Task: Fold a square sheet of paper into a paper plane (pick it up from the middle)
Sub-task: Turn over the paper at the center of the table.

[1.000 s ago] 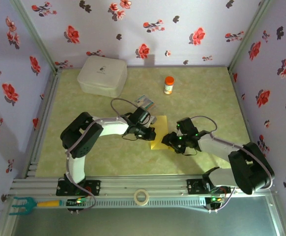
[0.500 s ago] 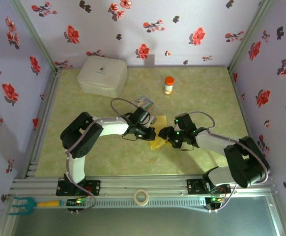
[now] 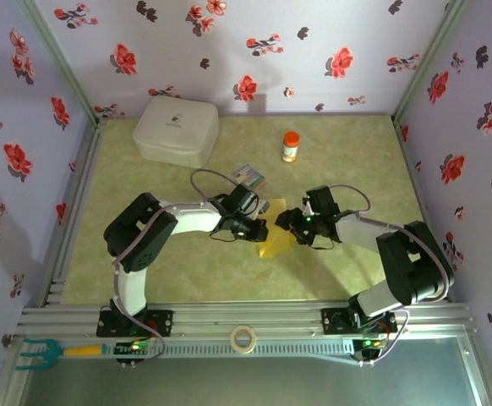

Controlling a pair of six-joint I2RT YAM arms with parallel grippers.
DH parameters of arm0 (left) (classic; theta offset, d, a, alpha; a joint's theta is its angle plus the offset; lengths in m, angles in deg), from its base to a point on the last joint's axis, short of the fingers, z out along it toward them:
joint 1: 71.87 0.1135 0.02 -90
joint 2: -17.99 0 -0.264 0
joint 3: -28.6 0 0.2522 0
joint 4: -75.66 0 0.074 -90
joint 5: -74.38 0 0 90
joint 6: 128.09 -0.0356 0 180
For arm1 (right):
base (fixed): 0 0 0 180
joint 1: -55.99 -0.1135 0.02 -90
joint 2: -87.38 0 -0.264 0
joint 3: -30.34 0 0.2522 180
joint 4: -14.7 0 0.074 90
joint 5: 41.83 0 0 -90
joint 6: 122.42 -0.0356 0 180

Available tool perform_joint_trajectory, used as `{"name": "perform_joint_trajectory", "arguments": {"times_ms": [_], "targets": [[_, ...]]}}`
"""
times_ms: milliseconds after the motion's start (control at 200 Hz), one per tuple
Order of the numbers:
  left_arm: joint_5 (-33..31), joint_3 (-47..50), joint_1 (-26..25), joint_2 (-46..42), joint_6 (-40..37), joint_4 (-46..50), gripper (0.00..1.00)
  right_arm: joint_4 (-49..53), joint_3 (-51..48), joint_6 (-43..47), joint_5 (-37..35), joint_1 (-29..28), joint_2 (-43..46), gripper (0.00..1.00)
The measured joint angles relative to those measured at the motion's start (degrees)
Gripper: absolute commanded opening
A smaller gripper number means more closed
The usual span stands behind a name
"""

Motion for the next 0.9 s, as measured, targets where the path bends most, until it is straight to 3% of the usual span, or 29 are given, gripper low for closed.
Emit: {"name": "perform_joint_trajectory", "arguments": {"times_ms": [175, 365, 550, 705, 750, 810, 870, 905], "targets": [[0.0, 0.0, 0.0, 0.0, 0.0, 0.0, 0.02, -2.2, -0.6, 0.0, 0.0, 0.8, -0.4, 0.35], [0.0, 0.0, 0.0, 0.0, 0.2, -0.1, 0.06, -5.5, -1.5, 0.2, 0.7, 1.4, -2.6, 0.30], [0.0, 0.1, 0.0, -0.4, 1.1, -0.2, 0.16, -7.0, -2.1, 0.5, 1.2, 1.5, -3.2, 0.16], [-0.1, 2.0, 0.2, -4.0, 3.1, -1.3, 0.37, -8.0, -2.2, 0.9, 1.3, 1.7, -3.2, 0.07], [0.0, 2.4, 0.2, -5.7, 3.6, -1.7, 0.56, -8.1, -2.2, 1.1, 1.3, 1.7, -3.2, 0.06], [-0.1, 2.8, 0.3, -8.1, 4.9, -3.1, 0.69, -8.1, -2.3, 1.1, 1.3, 1.7, -3.2, 0.05], [0.0, 3.0, 0.4, -10.7, 5.7, -4.5, 0.95, -7.9, -2.4, 1.5, 1.2, 1.7, -3.2, 0.04], [-0.1, 3.0, 0.5, -11.9, 6.1, -5.2, 1.00, -7.8, -2.4, 1.7, 1.2, 1.7, -3.1, 0.04]]}}
